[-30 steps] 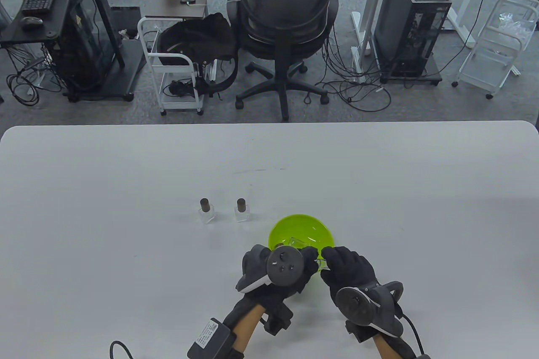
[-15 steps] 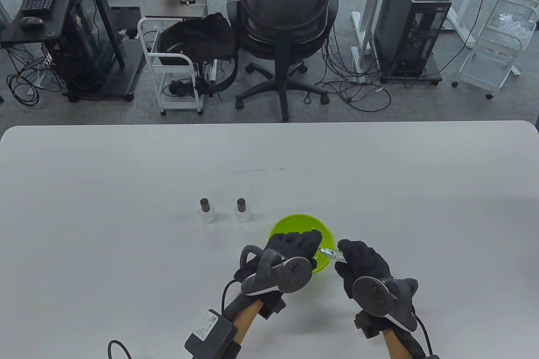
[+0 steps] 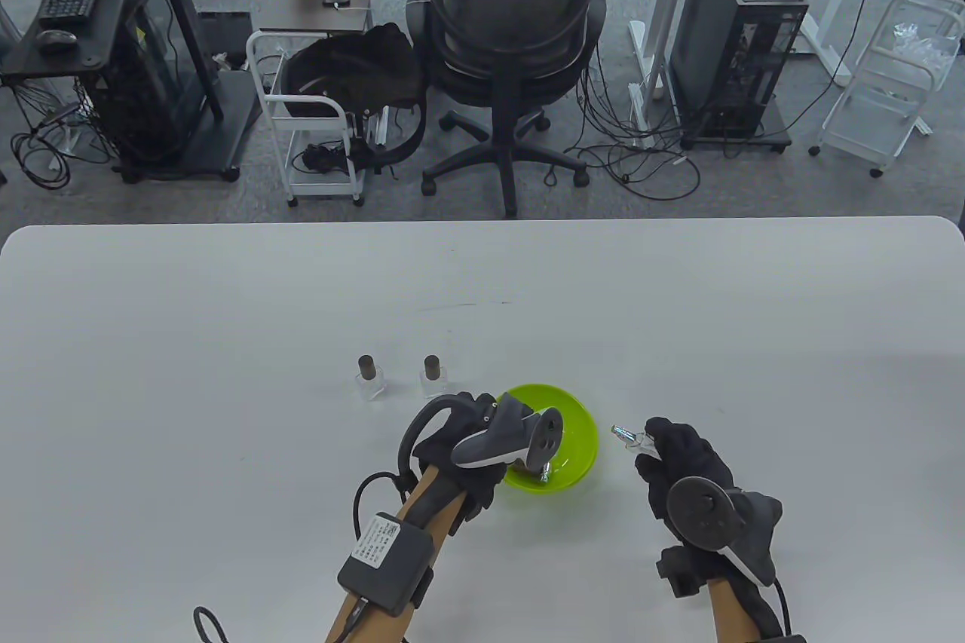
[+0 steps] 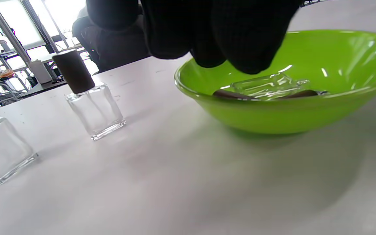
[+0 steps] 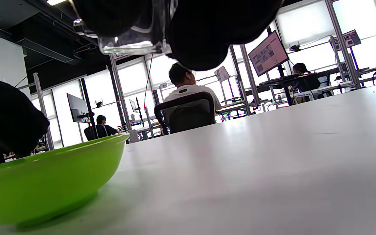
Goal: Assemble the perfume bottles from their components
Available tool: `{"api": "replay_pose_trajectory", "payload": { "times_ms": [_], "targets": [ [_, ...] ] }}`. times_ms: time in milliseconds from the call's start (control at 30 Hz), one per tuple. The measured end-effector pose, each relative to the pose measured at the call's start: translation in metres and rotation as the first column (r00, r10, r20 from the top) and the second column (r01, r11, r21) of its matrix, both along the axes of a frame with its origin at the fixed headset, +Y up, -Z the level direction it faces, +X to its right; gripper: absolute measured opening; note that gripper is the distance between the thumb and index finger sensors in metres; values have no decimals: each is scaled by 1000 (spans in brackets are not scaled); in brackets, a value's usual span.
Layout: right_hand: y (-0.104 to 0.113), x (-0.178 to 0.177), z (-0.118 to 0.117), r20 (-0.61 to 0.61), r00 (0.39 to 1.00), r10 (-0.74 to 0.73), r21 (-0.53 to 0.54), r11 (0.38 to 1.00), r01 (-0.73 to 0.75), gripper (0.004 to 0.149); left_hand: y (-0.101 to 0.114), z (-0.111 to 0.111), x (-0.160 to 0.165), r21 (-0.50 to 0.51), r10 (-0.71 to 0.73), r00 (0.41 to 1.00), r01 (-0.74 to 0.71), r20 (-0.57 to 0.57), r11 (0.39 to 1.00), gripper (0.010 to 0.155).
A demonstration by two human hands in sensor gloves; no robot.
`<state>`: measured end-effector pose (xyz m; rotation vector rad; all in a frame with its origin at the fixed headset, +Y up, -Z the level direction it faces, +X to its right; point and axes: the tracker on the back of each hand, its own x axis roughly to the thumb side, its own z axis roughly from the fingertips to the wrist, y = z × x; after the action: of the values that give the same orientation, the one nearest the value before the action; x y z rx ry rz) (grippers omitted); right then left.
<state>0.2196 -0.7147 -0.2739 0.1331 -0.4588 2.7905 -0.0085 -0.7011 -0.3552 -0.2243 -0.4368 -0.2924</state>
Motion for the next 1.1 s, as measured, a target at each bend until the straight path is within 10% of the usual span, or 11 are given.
{"api": "replay_pose_trajectory", "payload": {
  "times_ms": [467, 1100],
  "targets": [
    [0, 13, 0, 28, 996, -82, 11, 997, 82, 53, -31, -9, 38, 40, -277, 959, 275, 61, 961, 68],
    [-1, 16, -1, 41, 992, -116, -8, 993, 117, 53, -40, -14, 34, 58, -150, 981, 144, 122, 988, 77]
  ]
}}
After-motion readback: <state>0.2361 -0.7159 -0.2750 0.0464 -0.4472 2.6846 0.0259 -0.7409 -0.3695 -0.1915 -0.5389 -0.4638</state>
